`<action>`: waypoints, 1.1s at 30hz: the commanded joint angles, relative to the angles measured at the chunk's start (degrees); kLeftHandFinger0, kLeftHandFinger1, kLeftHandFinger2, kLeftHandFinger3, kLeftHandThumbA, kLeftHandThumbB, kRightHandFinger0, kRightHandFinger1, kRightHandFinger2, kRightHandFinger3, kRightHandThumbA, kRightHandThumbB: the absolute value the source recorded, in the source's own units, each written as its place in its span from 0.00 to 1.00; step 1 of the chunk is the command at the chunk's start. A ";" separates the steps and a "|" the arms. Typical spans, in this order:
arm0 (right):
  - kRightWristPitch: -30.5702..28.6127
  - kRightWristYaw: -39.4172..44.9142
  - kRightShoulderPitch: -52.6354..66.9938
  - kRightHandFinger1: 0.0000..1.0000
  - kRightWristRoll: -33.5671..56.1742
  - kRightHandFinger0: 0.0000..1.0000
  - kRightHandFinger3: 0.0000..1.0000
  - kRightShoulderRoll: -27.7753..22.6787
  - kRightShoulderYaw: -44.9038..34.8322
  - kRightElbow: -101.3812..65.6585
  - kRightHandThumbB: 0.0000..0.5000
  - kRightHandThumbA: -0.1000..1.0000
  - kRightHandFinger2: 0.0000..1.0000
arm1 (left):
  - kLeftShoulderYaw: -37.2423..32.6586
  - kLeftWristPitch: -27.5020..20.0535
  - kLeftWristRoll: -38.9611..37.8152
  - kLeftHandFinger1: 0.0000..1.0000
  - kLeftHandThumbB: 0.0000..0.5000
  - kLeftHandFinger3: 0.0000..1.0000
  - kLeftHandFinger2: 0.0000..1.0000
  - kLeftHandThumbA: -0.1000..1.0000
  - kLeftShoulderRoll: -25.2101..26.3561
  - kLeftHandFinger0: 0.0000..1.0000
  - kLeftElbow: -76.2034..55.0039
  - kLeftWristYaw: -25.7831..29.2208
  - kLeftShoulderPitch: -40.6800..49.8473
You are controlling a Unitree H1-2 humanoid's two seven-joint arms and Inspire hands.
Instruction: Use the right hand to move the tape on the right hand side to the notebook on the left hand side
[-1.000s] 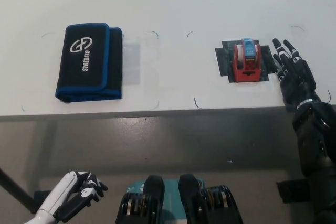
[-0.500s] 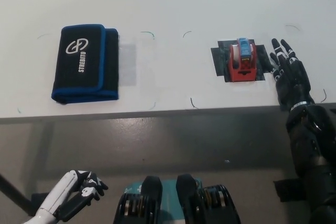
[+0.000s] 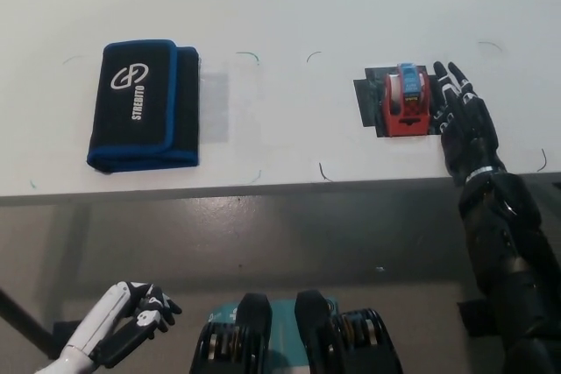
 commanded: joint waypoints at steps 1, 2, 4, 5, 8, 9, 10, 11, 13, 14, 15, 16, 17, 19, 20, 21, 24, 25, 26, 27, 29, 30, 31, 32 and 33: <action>0.24 0.19 -2.31 1.00 0.03 1.00 1.00 1.47 1.54 0.49 0.99 0.83 1.00 | 0.70 -0.92 -0.01 0.41 0.30 0.65 0.51 0.75 1.05 0.39 -1.70 -0.67 -0.71; 0.30 0.03 -2.30 1.00 -0.12 1.00 1.00 1.51 1.74 0.43 1.00 0.84 1.00 | 0.69 -1.05 0.04 0.41 0.30 0.65 0.51 0.75 1.07 0.39 -1.64 -0.68 -0.72; 0.19 0.45 -2.65 1.00 0.23 1.00 1.00 2.24 1.95 1.16 0.99 0.82 1.00 | 0.85 -0.52 0.19 0.40 0.31 0.65 0.50 0.75 1.12 0.38 -2.05 -0.66 -0.61; 0.17 0.44 -2.65 1.00 0.28 1.00 1.00 2.22 2.01 1.18 0.99 0.82 1.00 | 0.87 -0.52 0.20 0.40 0.31 0.65 0.50 0.75 1.11 0.38 -2.05 -0.68 -0.61; -0.28 0.31 -3.27 1.00 -0.01 1.00 1.00 3.27 2.64 2.57 0.97 0.83 1.00 | 1.05 -0.77 -0.02 0.39 0.29 0.64 0.49 0.73 1.14 0.36 -1.98 -0.86 -0.75; -0.15 0.18 -3.32 1.00 0.34 1.00 1.00 3.73 2.46 2.62 0.98 0.81 1.00 | 1.09 -0.49 0.06 0.39 0.29 0.64 0.49 0.73 1.07 0.37 -2.08 -0.82 -0.71; -0.24 0.33 -3.36 1.00 0.48 1.00 1.00 4.10 2.43 2.88 0.98 0.80 1.00 | 1.10 -0.52 0.18 0.39 0.29 0.65 0.50 0.73 1.05 0.37 -2.09 -0.79 -0.69; -0.29 0.40 -3.39 1.00 0.52 1.00 1.00 4.24 2.42 3.01 0.98 0.80 1.00 | 1.11 -0.55 0.23 0.40 0.29 0.65 0.50 0.73 1.03 0.37 -2.08 -0.79 -0.68; -0.44 0.52 -3.66 1.00 0.24 1.00 1.00 5.47 2.77 4.50 1.00 0.77 1.00 | 1.07 -0.48 0.36 0.39 0.30 0.65 0.50 0.74 0.99 0.37 -1.90 -0.81 -0.87; -0.65 0.06 -4.01 1.00 -0.36 1.00 1.00 5.82 3.17 5.75 1.00 0.78 1.00 | 1.00 -0.49 0.62 0.39 0.30 0.66 0.50 0.74 1.07 0.37 -1.91 -0.84 -0.94; -1.37 -0.37 -4.39 1.00 -0.60 1.00 1.00 6.28 3.28 7.03 1.00 0.79 1.00 | 1.00 -0.60 0.60 0.39 0.29 0.66 0.50 0.74 1.05 0.37 -1.85 -0.84 -0.96; -2.23 0.64 -4.62 1.00 0.11 1.00 1.00 6.91 2.90 8.15 1.00 0.77 1.00 | 1.00 -0.59 0.58 0.39 0.29 0.66 0.50 0.74 1.06 0.36 -1.85 -0.89 -1.00; -2.63 1.09 -4.65 1.00 0.00 1.00 1.00 7.16 3.10 8.60 1.00 0.78 1.00 | 0.83 -0.99 0.94 0.39 0.28 0.65 0.49 0.74 1.13 0.36 -1.73 -0.86 -1.21; -3.28 1.23 -4.79 1.00 -0.46 1.00 1.00 7.84 3.57 9.34 0.97 0.79 1.00 | 0.83 -1.07 0.87 0.39 0.28 0.65 0.49 0.74 1.10 0.36 -1.60 -0.91 -1.33; -3.68 1.06 -4.81 1.00 -0.64 1.00 1.00 8.35 3.80 9.52 0.96 0.80 1.00 | 0.82 -1.12 0.85 0.38 0.28 0.65 0.49 0.74 1.07 0.36 -1.52 -0.94 -1.42; -3.89 0.88 -4.82 1.00 -0.83 1.00 1.00 8.60 4.02 9.55 0.96 0.81 1.00 | 0.77 -1.10 0.88 0.39 0.29 0.65 0.49 0.74 1.05 0.36 -1.44 -0.98 -1.53; -5.19 1.06 -5.32 1.00 -0.62 1.00 1.00 10.10 4.19 11.21 0.97 0.78 1.00 | 0.83 -1.19 0.31 0.39 0.28 0.65 0.49 0.73 1.14 0.36 -1.47 -1.32 -1.67; -5.62 1.43 -5.46 1.00 -0.63 1.00 1.00 10.19 4.29 11.68 0.96 0.78 1.00 | 0.85 -1.11 0.07 0.39 0.29 0.65 0.50 0.73 1.12 0.36 -1.48 -1.45 -1.84; -5.89 1.60 -5.55 1.00 -0.63 1.00 1.00 10.22 4.35 12.00 0.96 0.79 1.00 | 0.89 -1.11 -0.05 0.39 0.29 0.65 0.50 0.73 1.10 0.36 -1.47 -1.50 -1.85; -6.04 1.66 -5.72 1.00 -0.75 1.00 1.00 10.74 4.54 12.45 1.00 0.81 1.00 | 0.82 -0.96 0.26 0.39 0.28 0.65 0.50 0.72 1.19 0.36 -1.58 -1.53 -2.04; -6.22 1.78 -5.96 1.00 -0.25 1.00 1.00 11.36 4.33 12.76 0.99 0.80 1.00 | 0.93 -0.90 0.32 0.39 0.27 0.65 0.50 0.71 1.37 0.36 -1.76 -1.60 -2.17; -6.17 2.03 -5.89 1.00 0.01 1.00 1.00 11.56 4.19 12.62 0.96 0.80 1.00 | 0.90 -0.81 0.47 0.40 0.27 0.65 0.50 0.72 1.41 0.37 -1.84 -1.62 -2.15; -6.37 2.04 -5.90 1.00 0.03 1.00 1.00 11.79 4.18 12.68 0.96 0.80 1.00 | 0.84 -0.83 0.75 0.40 0.27 0.65 0.51 0.72 1.46 0.37 -1.95 -1.61 -2.25; -6.51 1.92 -5.93 1.00 0.03 1.00 1.00 12.04 4.17 12.85 0.97 0.80 1.00 | 0.86 -0.89 0.59 0.40 0.27 0.65 0.51 0.72 1.44 0.37 -1.95 -1.69 -2.28; -6.68 1.71 -6.02 1.00 -0.20 1.00 1.00 12.23 4.34 13.05 0.99 0.81 1.00 | 0.90 -1.14 0.48 0.40 0.27 0.65 0.51 0.72 1.56 0.37 -1.87 -1.79 -2.41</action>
